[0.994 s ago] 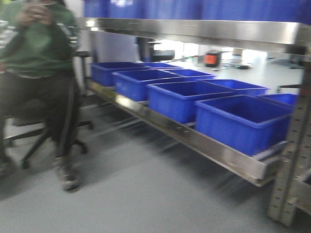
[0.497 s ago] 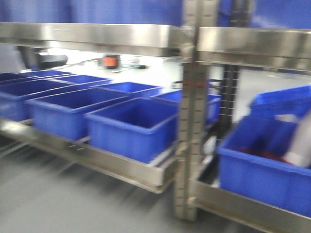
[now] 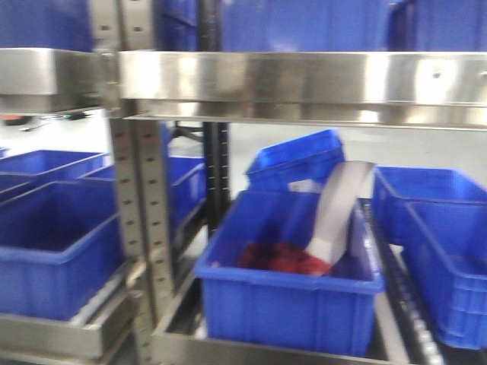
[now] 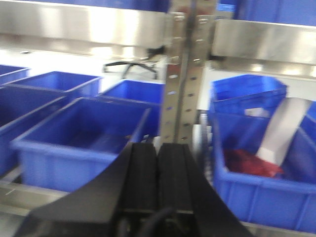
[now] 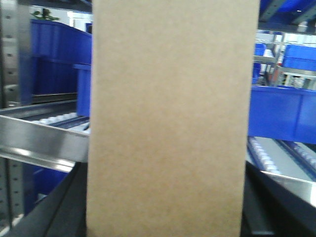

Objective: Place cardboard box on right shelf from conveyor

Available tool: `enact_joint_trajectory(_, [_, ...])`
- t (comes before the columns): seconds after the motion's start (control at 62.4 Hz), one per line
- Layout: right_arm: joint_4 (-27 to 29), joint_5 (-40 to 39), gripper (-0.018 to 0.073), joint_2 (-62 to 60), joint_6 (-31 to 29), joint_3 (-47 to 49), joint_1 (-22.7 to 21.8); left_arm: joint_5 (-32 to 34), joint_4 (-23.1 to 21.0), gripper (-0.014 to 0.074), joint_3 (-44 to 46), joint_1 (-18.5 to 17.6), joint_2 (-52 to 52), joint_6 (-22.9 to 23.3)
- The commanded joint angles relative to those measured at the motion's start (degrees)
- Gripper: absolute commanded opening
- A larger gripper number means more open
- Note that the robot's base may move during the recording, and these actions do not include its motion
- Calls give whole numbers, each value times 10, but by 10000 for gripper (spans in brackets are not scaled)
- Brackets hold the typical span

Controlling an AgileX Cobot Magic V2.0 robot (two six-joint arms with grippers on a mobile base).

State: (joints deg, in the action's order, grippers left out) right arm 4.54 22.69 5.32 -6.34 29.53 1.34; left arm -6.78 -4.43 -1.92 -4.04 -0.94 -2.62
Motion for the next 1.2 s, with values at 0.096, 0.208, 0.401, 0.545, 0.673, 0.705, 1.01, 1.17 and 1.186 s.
enact_joint_trajectory(0.096, [-2, -56, 57, 8, -3, 15, -3, 49, -3, -116, -3, -1, -3, 0])
enact_joint_trajectory(0.208, [-2, -56, 57, 8, -3, 15, -3, 49, -3, -115, -3, -1, -3, 0])
enact_joint_trajectory(0.401, [-2, -56, 57, 8, -3, 15, -3, 49, -3, -115, -3, -1, -3, 0])
enact_joint_trajectory(0.545, [-2, -56, 57, 8, -3, 15, -3, 49, -3, -116, -3, -1, -3, 0])
enact_joint_trajectory(0.673, [-2, -56, 57, 8, -3, 15, -3, 49, -3, -116, -3, -1, -3, 0])
enact_joint_trajectory(0.705, [-2, -56, 57, 8, -3, 15, -3, 49, -3, -115, -3, -1, -3, 0])
enact_joint_trajectory(1.01, [-2, -56, 57, 8, -3, 15, -3, 49, -3, -116, -3, -1, -3, 0])
enact_joint_trajectory(1.17, [-2, -56, 57, 8, -3, 15, -3, 49, -3, -115, -3, -1, -3, 0])
enact_joint_trajectory(1.186, [-2, -56, 57, 8, -3, 15, -3, 49, -3, -116, -3, -1, -3, 0])
